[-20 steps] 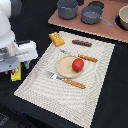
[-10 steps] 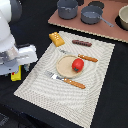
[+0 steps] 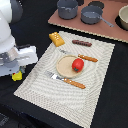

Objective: Interact with the objects in diverse but meaningful ways.

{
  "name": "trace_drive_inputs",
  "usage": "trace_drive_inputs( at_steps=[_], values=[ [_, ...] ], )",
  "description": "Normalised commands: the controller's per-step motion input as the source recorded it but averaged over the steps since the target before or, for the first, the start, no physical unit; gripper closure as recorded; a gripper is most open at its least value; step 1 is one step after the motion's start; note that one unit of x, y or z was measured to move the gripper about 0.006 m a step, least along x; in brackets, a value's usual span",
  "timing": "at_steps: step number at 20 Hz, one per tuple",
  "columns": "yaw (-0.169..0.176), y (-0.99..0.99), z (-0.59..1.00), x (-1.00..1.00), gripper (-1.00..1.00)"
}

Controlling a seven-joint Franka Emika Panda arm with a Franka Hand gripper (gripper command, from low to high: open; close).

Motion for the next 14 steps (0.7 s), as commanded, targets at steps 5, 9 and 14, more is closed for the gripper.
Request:
trace_drive_inputs(
  at_steps=[5, 9, 14],
  values=[
    [0.009, -0.04, 0.71, 0.17, 1.0],
    [-0.007, -0.08, 1.0, 0.66, 1.0],
    [-0.003, -0.01, 1.0, 0.95, 1.0]
  ],
)
